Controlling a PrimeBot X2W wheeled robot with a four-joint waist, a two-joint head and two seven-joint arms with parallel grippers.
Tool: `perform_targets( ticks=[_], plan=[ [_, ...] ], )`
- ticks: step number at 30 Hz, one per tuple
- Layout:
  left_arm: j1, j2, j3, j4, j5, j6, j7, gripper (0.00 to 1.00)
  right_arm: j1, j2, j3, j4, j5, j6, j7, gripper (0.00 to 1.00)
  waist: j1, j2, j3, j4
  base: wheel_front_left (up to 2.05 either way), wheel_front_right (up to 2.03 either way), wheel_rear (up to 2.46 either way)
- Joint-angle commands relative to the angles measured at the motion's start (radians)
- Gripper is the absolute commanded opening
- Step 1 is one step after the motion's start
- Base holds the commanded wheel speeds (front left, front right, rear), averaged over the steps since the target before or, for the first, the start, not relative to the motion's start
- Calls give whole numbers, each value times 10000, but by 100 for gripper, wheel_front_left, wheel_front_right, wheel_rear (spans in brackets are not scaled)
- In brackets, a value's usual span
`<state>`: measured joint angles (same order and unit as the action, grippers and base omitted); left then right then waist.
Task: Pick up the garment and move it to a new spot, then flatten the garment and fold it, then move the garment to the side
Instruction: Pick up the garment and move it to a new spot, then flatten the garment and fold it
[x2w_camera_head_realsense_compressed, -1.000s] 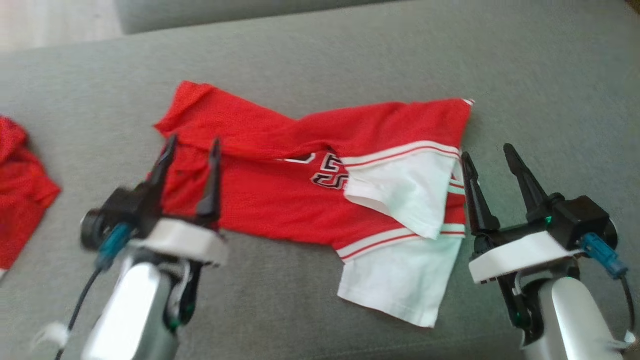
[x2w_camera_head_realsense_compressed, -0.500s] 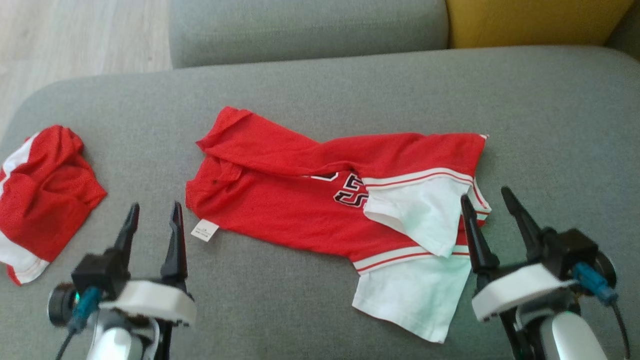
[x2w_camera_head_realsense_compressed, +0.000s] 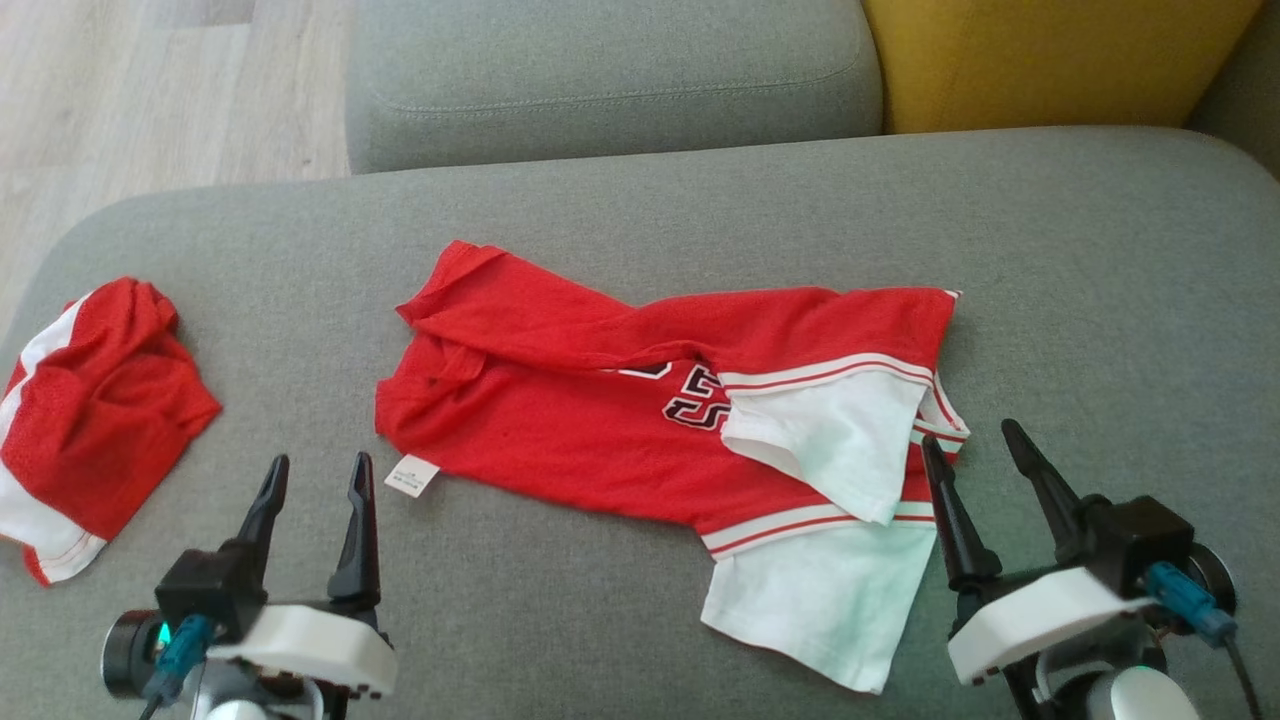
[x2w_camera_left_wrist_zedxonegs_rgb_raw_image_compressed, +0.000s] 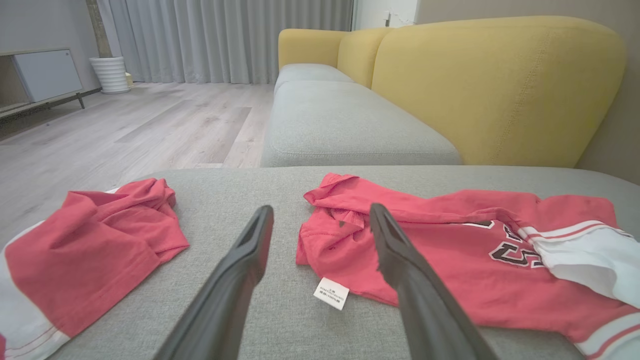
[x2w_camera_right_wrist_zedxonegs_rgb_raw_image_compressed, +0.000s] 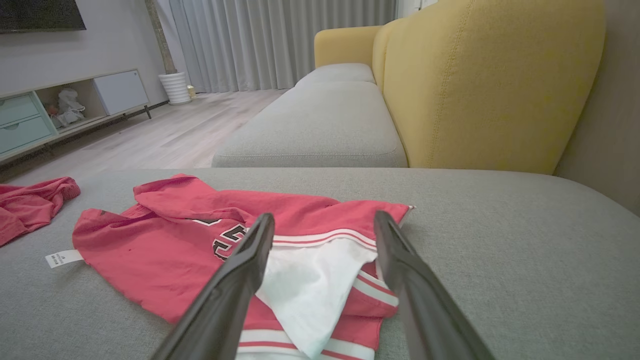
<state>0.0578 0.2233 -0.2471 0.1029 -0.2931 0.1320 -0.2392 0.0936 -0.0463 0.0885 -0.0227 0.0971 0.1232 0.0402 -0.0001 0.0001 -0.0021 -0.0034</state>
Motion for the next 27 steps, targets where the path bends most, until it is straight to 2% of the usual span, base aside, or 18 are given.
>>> perform_targets(
  ticks=[1,19,22,27],
  plan=[
    [-331,269,381,-255,-7,9,-46,100,-286,-39,210,-424,50,75,5,100,1,-1,7,-17,0,0,0],
    [-696,273,303,-91,-38,40,-87,100,-417,-39,232,-434,202,75,-82,100,1,-1,254,37,0,0,0],
    [-1093,221,175,-39,-128,-149,20,100,-498,-39,211,-475,225,75,-112,100,1,-1,515,83,0,0,0],
    [-2486,95,-44,755,-467,-743,522,100,-825,-39,274,-561,192,75,-142,100,1,-1,1242,119,0,0,0]
  ],
)
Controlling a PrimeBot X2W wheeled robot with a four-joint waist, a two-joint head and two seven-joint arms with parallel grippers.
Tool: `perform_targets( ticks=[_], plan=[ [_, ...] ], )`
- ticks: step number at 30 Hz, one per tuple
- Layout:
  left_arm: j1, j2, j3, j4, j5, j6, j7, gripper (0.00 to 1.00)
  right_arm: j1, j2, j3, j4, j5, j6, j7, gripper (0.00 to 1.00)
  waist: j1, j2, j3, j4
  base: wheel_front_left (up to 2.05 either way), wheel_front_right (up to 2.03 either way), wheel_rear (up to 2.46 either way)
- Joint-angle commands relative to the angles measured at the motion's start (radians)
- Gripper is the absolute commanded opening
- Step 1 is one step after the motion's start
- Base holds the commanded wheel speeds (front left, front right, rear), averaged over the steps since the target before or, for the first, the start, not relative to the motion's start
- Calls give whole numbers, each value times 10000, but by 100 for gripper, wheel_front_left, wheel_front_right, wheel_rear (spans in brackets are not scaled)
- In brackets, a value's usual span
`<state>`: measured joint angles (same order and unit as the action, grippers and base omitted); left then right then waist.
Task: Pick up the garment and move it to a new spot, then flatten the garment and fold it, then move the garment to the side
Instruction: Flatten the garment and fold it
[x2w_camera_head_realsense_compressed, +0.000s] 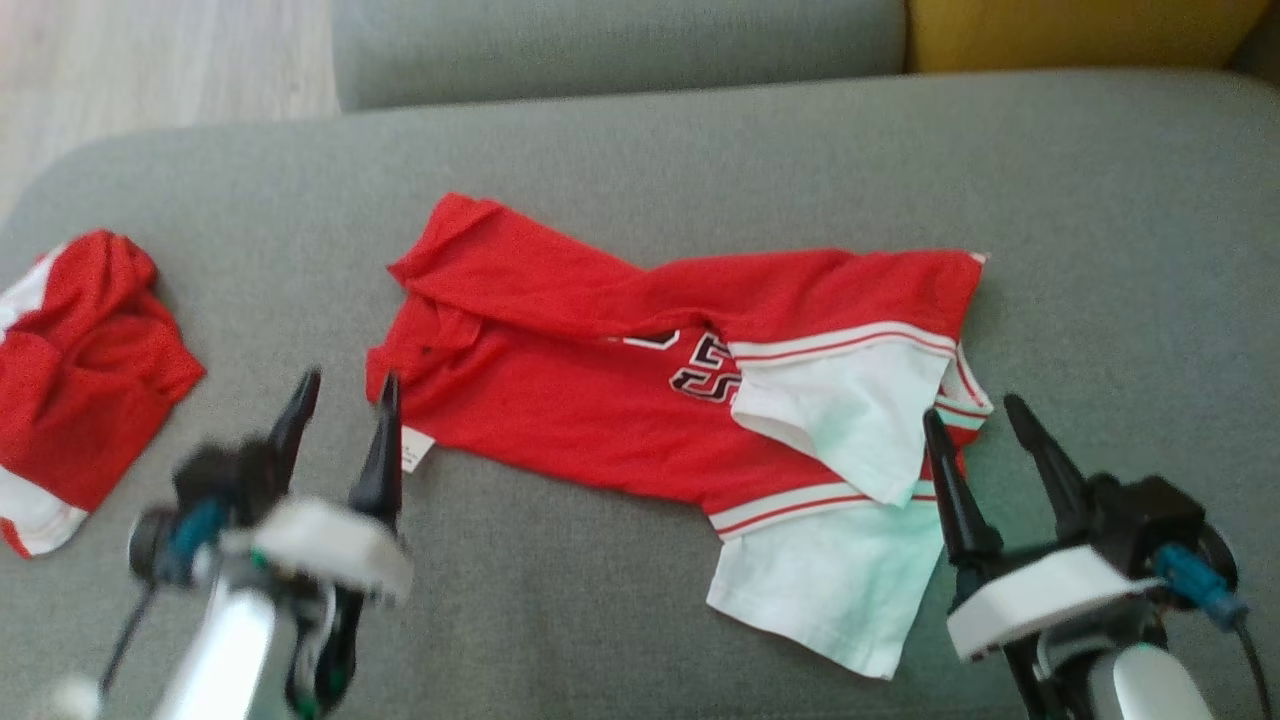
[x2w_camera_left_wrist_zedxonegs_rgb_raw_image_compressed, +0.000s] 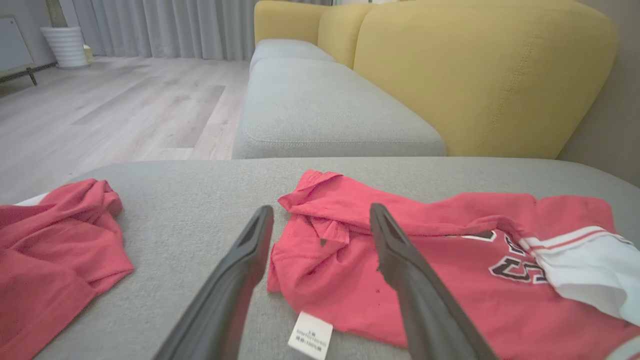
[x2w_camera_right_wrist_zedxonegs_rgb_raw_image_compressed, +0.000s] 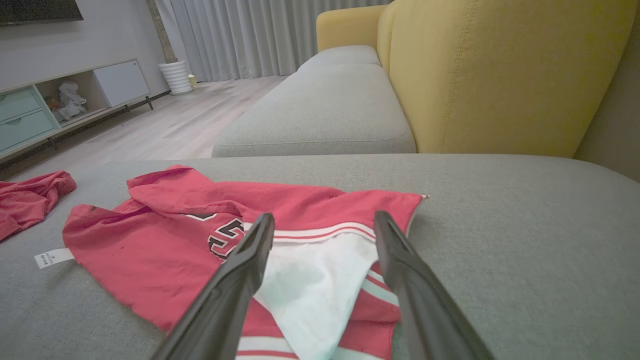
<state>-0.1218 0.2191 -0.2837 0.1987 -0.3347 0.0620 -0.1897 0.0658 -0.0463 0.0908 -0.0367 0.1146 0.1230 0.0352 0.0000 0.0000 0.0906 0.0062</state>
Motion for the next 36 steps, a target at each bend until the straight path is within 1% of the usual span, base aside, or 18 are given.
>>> perform_targets(
  ticks=[1,2,3,5,9,16,17,18,19,23,27,36],
  plan=[
    [-1025,90,292,57,-141,-172,128,100,-620,-39,275,-419,-3,77,-94,100,0,0,462,14,0,0,0],
    [-1025,90,292,57,-141,-172,128,100,-620,-39,275,-419,-3,77,-94,100,0,0,462,14,0,0,0],
    [-1340,43,272,367,-243,-300,230,100,-687,-39,299,-408,-8,77,-100,100,0,0,592,-4,0,0,0],
    [-1924,-26,293,1119,-467,-507,475,100,-812,-39,343,-402,-21,77,-126,100,0,0,843,-48,0,0,0],
    [-2726,-27,452,2597,-838,-726,880,100,-1010,-39,437,-320,-7,77,-192,100,0,0,1165,-213,0,0,0],
    [-3280,87,808,4195,-1446,-994,1261,99,-1223,-39,495,-112,87,77,-354,100,0,0,1480,-491,0,0,0],
    [-3332,87,854,4341,-1543,-1057,1270,77,-1236,-39,496,-88,101,77,-376,100,0,0,1509,-511,0,0,0],
    [-3385,111,871,4475,-1600,-1124,1274,45,-1245,-39,496,-67,113,77,-395,100,0,0,1534,-531,0,0,0],
    [-3440,125,886,4572,-1650,-1184,1246,1,-1252,-39,494,-50,121,77,-411,100,0,0,1563,-547,0,0,0],
    [-3588,171,840,4784,-1676,-1321,1027,0,-1259,-39,468,28,140,77,-439,100,0,0,1620,-553,0,0,0],
    [-3636,193,794,4745,-1611,-1333,673,0,-1102,-39,586,142,125,77,-281,100,0,0,1571,-510,0,0,0],
    [-3198,38,644,4363,-1610,-1277,256,0,1047,-39,1074,36,-65,77,957,100,0,0,1347,-406,0,0,0]
  ],
)
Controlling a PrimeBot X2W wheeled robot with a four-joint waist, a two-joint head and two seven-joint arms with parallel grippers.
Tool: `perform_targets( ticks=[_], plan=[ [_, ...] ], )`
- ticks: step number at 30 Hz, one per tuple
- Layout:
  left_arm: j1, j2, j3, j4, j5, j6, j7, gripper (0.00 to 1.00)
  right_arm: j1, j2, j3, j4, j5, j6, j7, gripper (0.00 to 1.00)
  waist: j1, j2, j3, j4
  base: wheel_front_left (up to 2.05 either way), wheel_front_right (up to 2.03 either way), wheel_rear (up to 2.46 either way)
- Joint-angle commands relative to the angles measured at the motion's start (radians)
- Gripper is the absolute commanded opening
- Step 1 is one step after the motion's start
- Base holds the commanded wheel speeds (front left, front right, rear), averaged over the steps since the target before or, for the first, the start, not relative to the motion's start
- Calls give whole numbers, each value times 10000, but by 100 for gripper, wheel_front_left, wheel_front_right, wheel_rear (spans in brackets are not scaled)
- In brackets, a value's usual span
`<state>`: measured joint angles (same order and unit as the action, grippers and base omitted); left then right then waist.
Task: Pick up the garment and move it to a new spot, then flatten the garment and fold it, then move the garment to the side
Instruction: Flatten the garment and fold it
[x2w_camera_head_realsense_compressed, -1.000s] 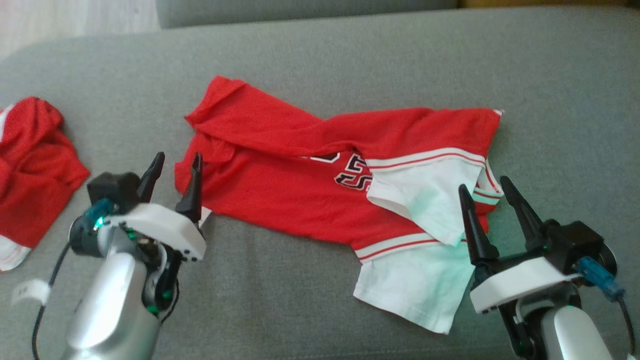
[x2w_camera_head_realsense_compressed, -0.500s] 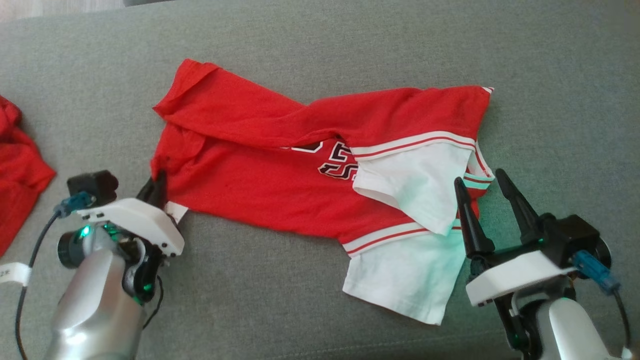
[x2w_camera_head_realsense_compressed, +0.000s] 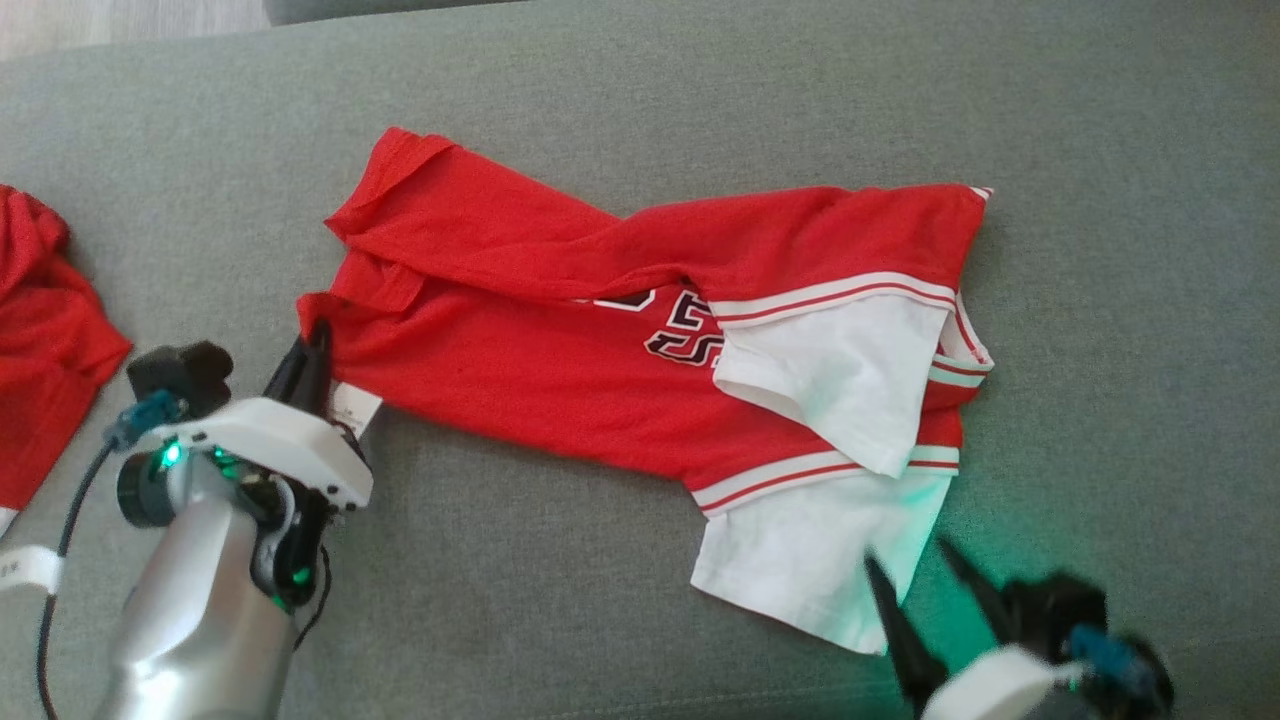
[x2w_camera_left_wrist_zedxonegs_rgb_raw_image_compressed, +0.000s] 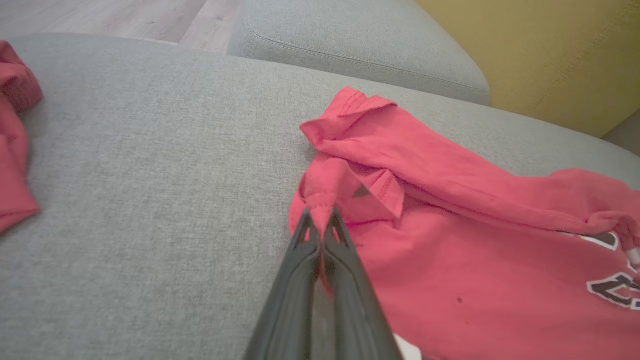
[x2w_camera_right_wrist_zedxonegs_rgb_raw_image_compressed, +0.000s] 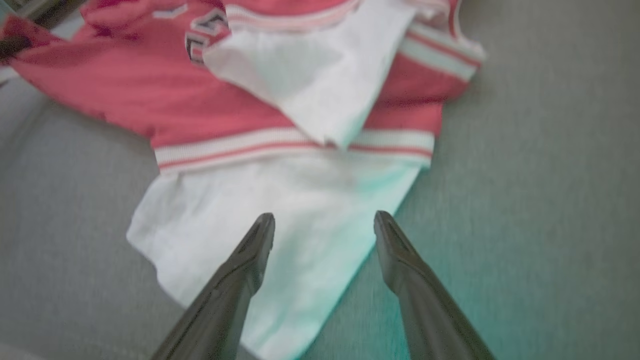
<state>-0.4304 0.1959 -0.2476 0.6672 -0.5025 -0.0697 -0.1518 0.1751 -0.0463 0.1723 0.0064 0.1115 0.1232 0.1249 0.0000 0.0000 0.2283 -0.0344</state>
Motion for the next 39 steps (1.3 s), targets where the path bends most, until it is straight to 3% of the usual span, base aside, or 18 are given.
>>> perform_targets(
  ticks=[1,16,17,19,23,28,39],
  plan=[
    [-42,252,268,-364,62,57,-141,0,180,-39,242,-411,-45,75,261,100,0,0,-50,-4,0,0,0],
    [41,157,72,-916,-1,156,-113,0,35,-39,385,748,1009,75,1761,100,0,0,199,275,0,0,0],
    [26,162,65,-940,-1,161,-120,0,-31,-39,433,841,1093,75,1859,93,0,0,222,287,0,0,0],
    [9,168,51,-978,-8,168,-143,0,-125,-39,571,998,1293,75,2071,0,0,0,243,307,0,0,0],
    [116,193,61,-1043,-62,165,-245,0,-187,-39,666,1072,1666,75,2459,0,0,0,98,285,0,0,0],
    [519,316,156,-1637,-73,313,-499,0,-485,-39,258,42,1625,75,1598,0,0,0,-383,215,0,0,0],
    [894,694,303,-5026,-22,848,-54,0,-2347,-126,-912,-2290,1046,75,-212,0,0,0,-1377,298,0,0,0]
  ],
)
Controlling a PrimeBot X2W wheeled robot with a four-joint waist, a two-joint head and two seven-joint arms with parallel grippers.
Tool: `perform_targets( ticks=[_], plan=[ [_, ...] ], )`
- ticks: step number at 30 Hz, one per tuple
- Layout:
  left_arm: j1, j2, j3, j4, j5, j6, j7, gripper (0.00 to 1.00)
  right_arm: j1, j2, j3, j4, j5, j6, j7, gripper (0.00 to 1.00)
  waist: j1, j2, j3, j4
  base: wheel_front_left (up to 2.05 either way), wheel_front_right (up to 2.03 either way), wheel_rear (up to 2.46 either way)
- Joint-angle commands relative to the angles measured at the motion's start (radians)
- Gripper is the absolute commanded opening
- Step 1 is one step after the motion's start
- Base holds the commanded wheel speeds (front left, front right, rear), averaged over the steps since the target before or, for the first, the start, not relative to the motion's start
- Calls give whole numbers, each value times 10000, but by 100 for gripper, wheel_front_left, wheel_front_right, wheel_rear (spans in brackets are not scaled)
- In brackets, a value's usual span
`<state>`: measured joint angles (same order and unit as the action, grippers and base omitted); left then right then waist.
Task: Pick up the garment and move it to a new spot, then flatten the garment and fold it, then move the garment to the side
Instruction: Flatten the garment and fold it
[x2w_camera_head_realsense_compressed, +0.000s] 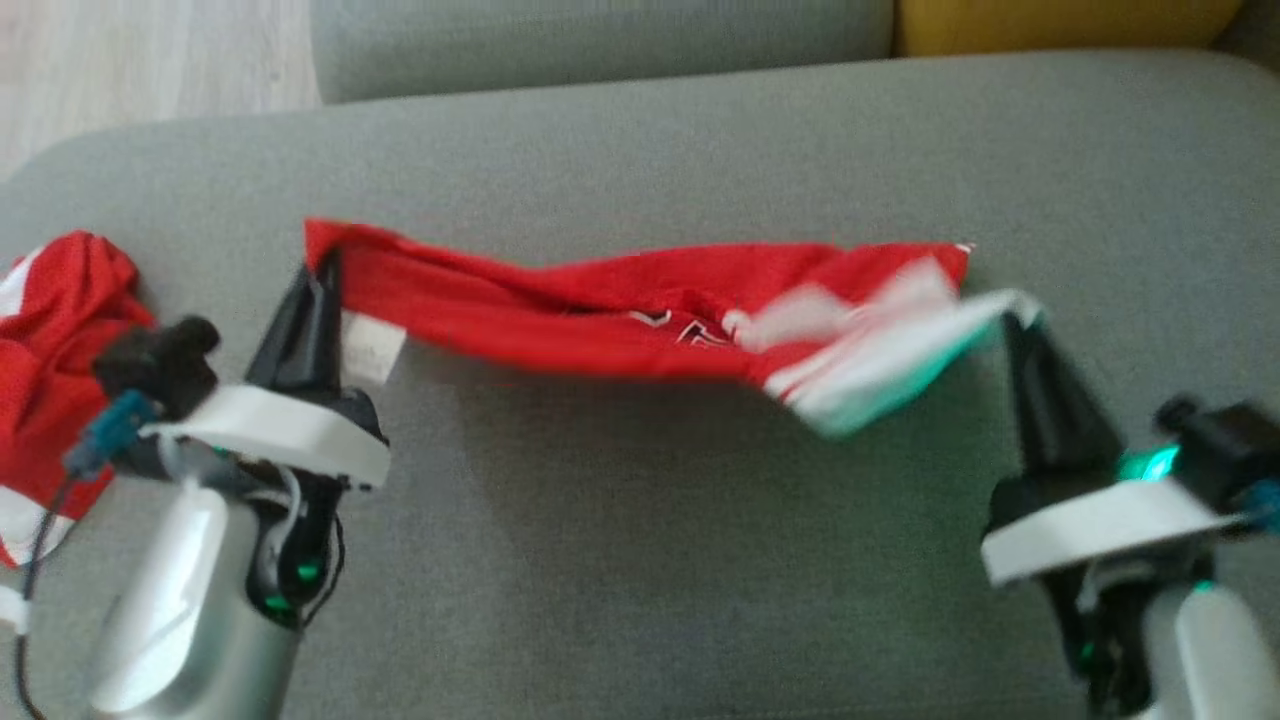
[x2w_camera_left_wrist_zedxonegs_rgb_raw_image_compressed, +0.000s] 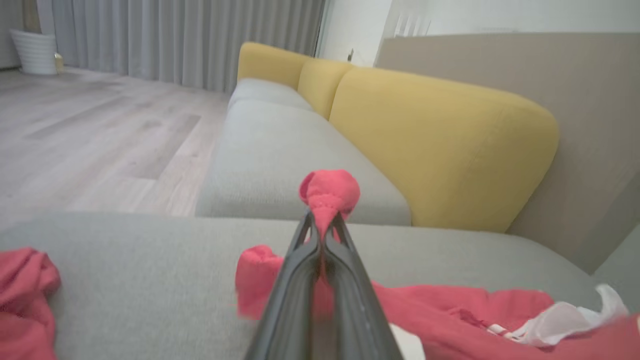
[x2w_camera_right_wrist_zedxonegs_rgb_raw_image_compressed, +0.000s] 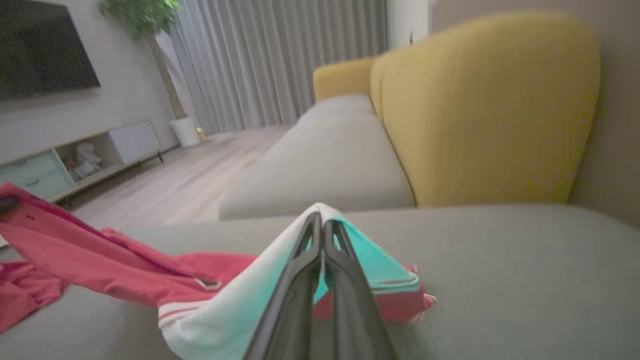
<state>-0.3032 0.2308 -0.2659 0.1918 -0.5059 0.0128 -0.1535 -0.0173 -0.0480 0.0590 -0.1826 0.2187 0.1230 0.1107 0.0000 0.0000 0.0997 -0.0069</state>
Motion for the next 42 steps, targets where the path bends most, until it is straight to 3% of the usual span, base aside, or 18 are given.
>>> perform_targets(
  ticks=[1,13,23,31,35,42],
  plan=[
    [-416,393,527,-626,27,103,39,0,-689,-162,167,-583,-58,77,-196,0,0,0,-166,18,0,0,0],
    [-1879,825,627,-4085,473,783,1319,0,-3620,-533,-555,-2003,-425,77,-384,0,0,0,-686,189,0,0,0],
    [-2397,743,659,-4544,609,969,1202,0,-4464,-560,-683,-1727,-289,77,-86,0,0,0,-526,286,0,0,0],
    [-3976,296,675,-2296,80,332,409,0,-6413,-782,-337,-105,75,77,-196,0,0,0,393,492,0,0,0],
    [-5660,-2,648,-213,-56,-192,-243,0,-8426,-941,83,1798,443,77,-647,0,0,0,829,577,0,0,0],
    [-8729,-398,926,3342,267,-621,-1024,0,-11900,-811,973,5891,897,77,-2318,0,0,0,1294,570,0,0,0]
  ],
)
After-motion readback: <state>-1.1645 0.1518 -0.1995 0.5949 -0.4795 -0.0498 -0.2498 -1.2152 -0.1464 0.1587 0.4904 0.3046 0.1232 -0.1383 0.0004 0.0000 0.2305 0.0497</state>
